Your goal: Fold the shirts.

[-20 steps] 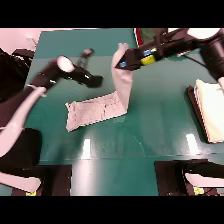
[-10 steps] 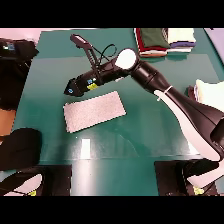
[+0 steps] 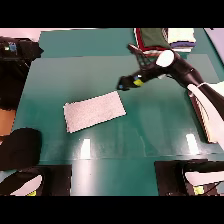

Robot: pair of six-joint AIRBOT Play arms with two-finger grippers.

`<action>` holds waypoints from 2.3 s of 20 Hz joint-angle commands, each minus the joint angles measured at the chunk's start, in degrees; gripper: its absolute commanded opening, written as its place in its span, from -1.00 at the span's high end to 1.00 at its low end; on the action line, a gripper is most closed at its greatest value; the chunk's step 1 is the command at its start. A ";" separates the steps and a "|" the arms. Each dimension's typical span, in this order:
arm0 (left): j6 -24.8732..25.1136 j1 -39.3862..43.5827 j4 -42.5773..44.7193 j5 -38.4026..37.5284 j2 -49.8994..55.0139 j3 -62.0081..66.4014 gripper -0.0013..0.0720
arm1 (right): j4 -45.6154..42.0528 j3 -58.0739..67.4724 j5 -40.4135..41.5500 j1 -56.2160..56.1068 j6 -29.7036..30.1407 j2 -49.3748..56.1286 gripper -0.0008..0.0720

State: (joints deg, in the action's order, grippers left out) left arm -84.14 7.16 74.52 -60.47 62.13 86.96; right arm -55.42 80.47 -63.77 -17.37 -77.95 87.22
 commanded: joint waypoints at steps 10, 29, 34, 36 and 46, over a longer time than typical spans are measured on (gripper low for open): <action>0.39 1.92 -0.83 1.09 -0.11 0.00 0.91 | 13.46 2.10 -0.63 -5.27 -0.76 20.20 -0.32; 0.55 17.51 -2.25 0.87 -0.11 0.00 0.91 | -6.12 6.62 -2.12 34.64 -2.40 -4.04 0.94; -0.07 17.51 -3.87 3.50 -0.11 0.00 0.91 | -5.22 3.82 -1.70 55.06 -2.38 -6.91 0.94; -0.07 17.51 -4.68 4.07 -0.11 0.00 0.91 | -3.54 3.85 -1.51 59.39 -2.32 -6.91 0.94; -0.02 17.51 -6.01 2.49 -0.11 0.00 0.91 | 1.81 22.51 -2.80 61.26 -0.55 -6.88 0.94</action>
State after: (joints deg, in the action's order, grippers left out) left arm -84.18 24.64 68.75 -57.47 62.06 86.96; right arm -54.13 96.14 -64.69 43.75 -78.63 80.36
